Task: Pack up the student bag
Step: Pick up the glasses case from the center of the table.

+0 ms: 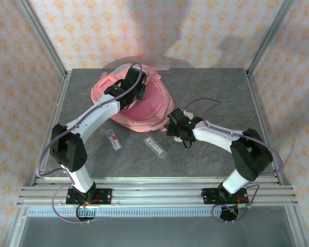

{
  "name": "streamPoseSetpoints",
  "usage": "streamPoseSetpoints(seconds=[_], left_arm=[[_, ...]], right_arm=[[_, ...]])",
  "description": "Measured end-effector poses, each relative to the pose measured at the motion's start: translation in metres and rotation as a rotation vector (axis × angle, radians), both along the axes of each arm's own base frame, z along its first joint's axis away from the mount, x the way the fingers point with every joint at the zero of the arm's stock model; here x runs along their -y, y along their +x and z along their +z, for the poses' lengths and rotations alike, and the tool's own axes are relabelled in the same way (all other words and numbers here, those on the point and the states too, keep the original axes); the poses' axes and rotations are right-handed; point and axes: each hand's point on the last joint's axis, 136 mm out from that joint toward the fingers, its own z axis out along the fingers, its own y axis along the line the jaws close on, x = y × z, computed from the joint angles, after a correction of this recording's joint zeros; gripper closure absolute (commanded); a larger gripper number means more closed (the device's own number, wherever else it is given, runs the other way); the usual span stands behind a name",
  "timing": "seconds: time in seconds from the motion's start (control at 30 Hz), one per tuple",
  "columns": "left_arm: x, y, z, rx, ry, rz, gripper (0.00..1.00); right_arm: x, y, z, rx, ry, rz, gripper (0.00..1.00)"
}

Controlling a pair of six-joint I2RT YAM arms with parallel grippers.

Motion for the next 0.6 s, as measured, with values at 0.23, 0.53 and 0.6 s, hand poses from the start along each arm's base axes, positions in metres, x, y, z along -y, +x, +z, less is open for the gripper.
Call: streamPoseSetpoints(seconds=[0.23, 0.53, 0.6], left_arm=[[0.0, 0.0, 0.0, 0.0, 0.0, 0.0, 1.0], [0.0, 0.0, 0.0, 0.0, 0.0, 0.0, 1.0], [0.0, 0.0, 0.0, 0.0, 0.0, 0.0, 1.0]], right_arm=[[-0.001, 0.001, -0.019, -0.034, -0.034, 0.014, 0.19], [0.001, 0.0, -0.04, -0.075, -0.078, 0.022, 0.55], [0.001, 0.0, -0.039, -0.072, -0.08, 0.025, 0.59]])
